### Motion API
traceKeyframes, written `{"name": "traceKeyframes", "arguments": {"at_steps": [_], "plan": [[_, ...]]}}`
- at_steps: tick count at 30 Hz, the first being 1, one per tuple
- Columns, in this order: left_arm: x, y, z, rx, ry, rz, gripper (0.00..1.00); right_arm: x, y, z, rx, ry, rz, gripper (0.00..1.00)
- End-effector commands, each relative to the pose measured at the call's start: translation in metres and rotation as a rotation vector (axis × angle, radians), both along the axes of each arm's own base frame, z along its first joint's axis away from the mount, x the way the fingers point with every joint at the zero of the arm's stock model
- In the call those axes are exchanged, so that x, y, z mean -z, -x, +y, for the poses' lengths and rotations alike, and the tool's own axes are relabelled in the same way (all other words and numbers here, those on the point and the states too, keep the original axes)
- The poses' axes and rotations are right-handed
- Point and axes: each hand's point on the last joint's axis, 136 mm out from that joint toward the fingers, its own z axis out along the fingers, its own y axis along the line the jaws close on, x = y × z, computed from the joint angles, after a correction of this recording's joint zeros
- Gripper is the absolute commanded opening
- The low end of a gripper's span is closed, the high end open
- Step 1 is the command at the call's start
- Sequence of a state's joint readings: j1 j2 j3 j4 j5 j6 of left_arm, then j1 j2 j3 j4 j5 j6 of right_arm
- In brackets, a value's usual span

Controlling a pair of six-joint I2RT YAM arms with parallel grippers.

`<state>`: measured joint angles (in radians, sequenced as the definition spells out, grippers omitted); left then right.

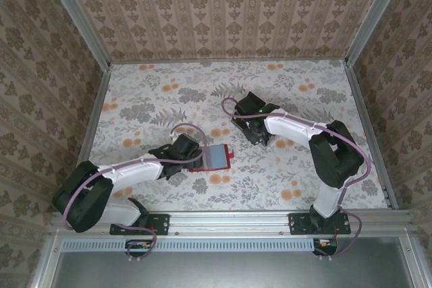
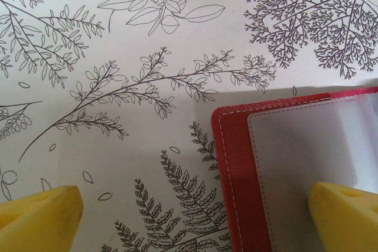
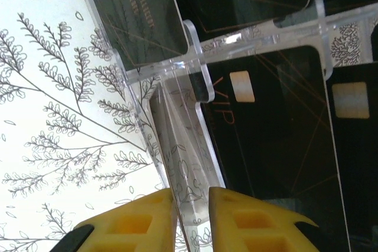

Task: Put the credit cards into the card holder
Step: Pick up the credit card from the storage box.

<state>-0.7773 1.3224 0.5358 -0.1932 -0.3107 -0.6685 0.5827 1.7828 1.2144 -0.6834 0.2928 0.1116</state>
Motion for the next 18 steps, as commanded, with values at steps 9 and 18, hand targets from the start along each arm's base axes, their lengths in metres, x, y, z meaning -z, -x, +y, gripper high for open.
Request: {"name": "traceKeyframes", "arguments": {"at_steps": [9, 18], "plan": [[0.0003, -0.0020, 0.0018, 0.006, -0.015, -0.002, 1.00, -0.0138, 0.0067, -0.0094, 0.016, 0.012, -0.012, 0.23], [0.0008, -0.0016, 0.0023, 0.005, -0.015, 0.000, 1.00, -0.0072, 0.0072, -0.0099, 0.010, 0.026, 0.007, 0.19]]}}
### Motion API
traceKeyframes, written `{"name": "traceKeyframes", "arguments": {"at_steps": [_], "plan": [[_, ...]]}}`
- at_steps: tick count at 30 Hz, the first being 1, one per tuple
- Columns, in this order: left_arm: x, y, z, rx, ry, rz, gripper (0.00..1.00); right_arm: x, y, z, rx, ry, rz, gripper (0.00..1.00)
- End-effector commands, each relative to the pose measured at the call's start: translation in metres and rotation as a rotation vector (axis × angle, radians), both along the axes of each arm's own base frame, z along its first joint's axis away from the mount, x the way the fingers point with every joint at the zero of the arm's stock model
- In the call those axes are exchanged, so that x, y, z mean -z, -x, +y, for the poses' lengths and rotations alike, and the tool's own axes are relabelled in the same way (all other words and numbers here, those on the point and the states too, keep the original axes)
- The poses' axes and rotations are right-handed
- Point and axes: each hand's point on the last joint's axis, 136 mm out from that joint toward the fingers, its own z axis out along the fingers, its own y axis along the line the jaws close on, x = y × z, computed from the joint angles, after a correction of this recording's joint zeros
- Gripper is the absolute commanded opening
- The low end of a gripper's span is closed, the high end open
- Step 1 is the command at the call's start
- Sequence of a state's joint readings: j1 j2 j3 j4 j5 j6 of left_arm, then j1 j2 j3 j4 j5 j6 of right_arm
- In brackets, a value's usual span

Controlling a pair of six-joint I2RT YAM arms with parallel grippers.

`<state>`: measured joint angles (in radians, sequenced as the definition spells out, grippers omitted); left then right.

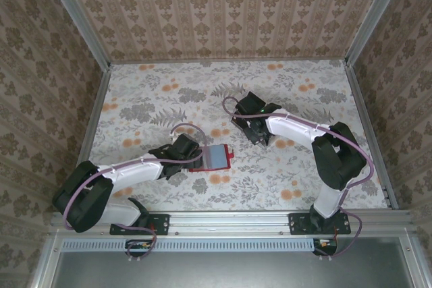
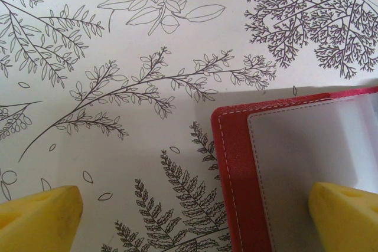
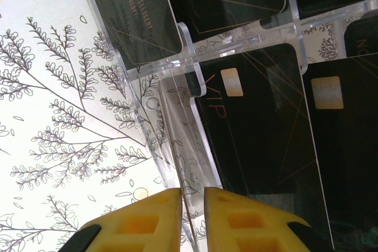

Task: Put the credit cards into the card holder
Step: Pick up the credit card from the storage box, then insert the credit card into the card slot.

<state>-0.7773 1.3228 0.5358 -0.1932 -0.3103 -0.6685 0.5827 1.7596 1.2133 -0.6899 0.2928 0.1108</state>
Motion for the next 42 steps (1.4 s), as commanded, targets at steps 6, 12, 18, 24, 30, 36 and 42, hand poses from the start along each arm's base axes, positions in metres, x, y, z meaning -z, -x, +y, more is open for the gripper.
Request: {"name": "traceKeyframes", "arguments": {"at_steps": [6, 12, 18, 24, 30, 36, 42], "plan": [[0.001, -0.001, 0.002, 0.006, -0.014, 0.001, 1.00, -0.004, 0.007, -0.008, 0.003, 0.025, 0.017, 0.10], [-0.002, -0.002, 0.000, 0.009, -0.010, -0.002, 1.00, -0.023, 0.003, -0.002, -0.010, -0.008, -0.008, 0.03], [-0.009, -0.005, -0.001, 0.016, -0.012, -0.009, 1.00, -0.048, 0.003, 0.010, -0.023, -0.085, -0.039, 0.00], [-0.018, -0.007, 0.003, 0.015, -0.024, -0.024, 1.00, -0.086, 0.012, 0.034, -0.041, -0.243, -0.086, 0.00], [-0.032, -0.006, 0.008, 0.023, -0.022, -0.044, 1.00, -0.109, 0.032, 0.088, -0.050, -0.557, -0.063, 0.00], [-0.042, 0.000, 0.005, 0.057, 0.011, -0.047, 1.00, -0.094, 0.054, 0.146, -0.008, -0.840, 0.032, 0.00], [-0.043, 0.010, 0.004, 0.074, 0.019, -0.045, 1.00, -0.066, 0.064, 0.164, 0.064, -0.913, 0.078, 0.00]]}}
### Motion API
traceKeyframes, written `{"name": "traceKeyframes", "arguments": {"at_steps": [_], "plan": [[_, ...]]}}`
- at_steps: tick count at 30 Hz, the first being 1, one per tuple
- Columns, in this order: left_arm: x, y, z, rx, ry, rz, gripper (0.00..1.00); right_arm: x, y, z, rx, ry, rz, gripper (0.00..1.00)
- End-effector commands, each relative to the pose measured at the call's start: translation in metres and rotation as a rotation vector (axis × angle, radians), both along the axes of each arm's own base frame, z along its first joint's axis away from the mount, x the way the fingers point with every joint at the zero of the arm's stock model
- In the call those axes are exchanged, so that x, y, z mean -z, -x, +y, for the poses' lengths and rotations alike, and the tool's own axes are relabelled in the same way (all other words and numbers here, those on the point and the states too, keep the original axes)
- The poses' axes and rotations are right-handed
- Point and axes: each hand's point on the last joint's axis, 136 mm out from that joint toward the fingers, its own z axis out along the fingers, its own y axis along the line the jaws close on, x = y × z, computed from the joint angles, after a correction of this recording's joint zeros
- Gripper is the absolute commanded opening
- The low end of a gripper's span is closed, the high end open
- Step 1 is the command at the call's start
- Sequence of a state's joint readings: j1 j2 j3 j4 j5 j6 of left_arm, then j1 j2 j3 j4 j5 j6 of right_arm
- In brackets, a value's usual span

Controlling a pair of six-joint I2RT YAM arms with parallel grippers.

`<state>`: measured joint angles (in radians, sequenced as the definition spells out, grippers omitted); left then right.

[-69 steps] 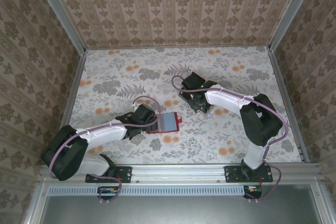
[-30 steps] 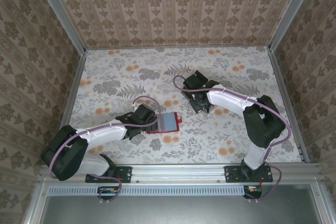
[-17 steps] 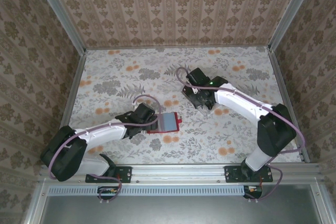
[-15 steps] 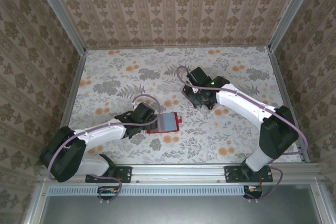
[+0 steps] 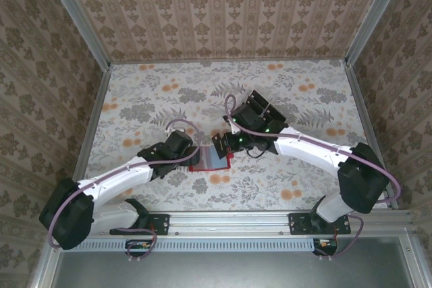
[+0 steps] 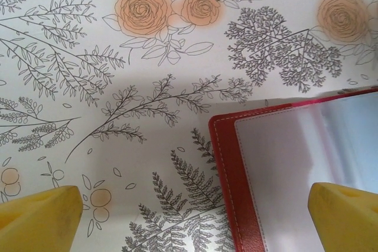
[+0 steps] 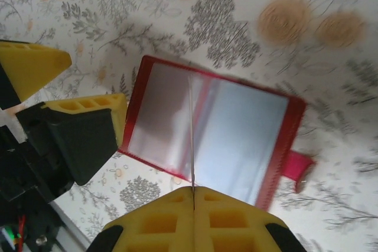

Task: Put the credit cards into the card holder
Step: Insert the credit card into the card slot.

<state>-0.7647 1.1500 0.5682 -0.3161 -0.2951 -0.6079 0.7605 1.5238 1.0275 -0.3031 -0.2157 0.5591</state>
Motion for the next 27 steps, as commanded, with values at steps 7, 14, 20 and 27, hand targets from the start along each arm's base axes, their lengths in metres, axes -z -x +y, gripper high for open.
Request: {"name": "traceKeyframes", "arguments": {"at_steps": [7, 14, 20, 27], "plan": [[0.004, 0.013, -0.001, 0.042, -0.032, 0.017, 1.00, 0.015, 0.002, 0.030, 0.090, -0.175, 0.078, 0.00], [0.007, 0.012, -0.003, 0.041, -0.041, 0.015, 1.00, 0.034, 0.004, 0.035, 0.110, -0.180, 0.121, 0.00], [0.008, 0.011, -0.007, 0.047, -0.037, 0.014, 1.00, 0.058, 0.004, 0.021, 0.133, -0.094, 0.116, 0.00], [0.003, 0.009, -0.018, 0.080, -0.042, 0.009, 1.00, 0.080, 0.006, 0.008, 0.150, -0.016, 0.119, 0.00]]}}
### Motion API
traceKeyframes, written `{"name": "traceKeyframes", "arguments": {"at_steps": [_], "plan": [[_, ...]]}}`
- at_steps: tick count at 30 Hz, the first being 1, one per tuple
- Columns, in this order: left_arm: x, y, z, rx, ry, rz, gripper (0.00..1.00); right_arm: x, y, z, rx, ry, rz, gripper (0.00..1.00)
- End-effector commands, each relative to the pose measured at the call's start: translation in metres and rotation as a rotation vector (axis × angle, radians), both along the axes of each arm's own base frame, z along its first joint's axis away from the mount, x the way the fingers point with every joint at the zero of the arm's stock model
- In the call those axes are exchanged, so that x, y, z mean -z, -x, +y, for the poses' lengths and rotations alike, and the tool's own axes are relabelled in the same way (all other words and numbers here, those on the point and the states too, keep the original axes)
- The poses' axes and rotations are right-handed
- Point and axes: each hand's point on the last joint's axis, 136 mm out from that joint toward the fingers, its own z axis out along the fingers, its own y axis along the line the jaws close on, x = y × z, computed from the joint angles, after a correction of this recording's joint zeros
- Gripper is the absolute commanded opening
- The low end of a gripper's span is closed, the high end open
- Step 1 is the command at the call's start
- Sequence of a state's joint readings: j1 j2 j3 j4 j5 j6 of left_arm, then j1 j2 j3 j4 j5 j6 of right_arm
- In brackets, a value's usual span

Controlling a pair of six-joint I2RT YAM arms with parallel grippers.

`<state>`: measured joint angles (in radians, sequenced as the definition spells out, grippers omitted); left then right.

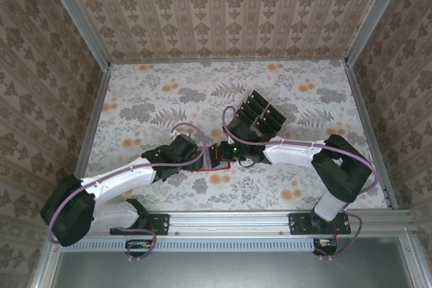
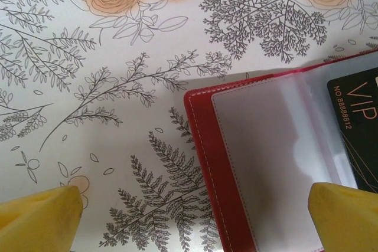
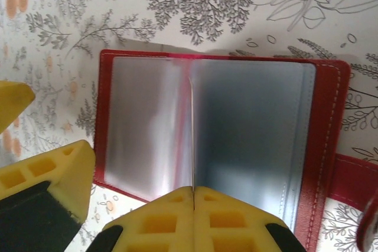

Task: Put the credit cards into the card holder
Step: Insert the credit card into the card slot.

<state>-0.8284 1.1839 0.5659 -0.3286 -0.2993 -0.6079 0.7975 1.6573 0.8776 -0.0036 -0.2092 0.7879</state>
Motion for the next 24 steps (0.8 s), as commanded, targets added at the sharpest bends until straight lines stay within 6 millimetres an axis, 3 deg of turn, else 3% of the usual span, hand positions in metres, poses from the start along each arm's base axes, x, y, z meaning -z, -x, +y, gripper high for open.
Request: {"name": "traceKeyframes", "arguments": {"at_steps": [1, 11, 24], "plan": [[-0.007, -0.005, -0.008, 0.024, -0.007, -0.021, 1.00, 0.018, 0.003, -0.010, 0.008, 0.064, 0.006, 0.00], [0.008, 0.000, -0.013, 0.047, -0.057, 0.011, 1.00, 0.025, 0.004, -0.012, 0.011, 0.084, 0.012, 0.00], [0.032, 0.016, 0.032, -0.084, -0.153, 0.103, 0.98, 0.028, 0.002, -0.017, 0.031, 0.103, 0.013, 0.00]]}}
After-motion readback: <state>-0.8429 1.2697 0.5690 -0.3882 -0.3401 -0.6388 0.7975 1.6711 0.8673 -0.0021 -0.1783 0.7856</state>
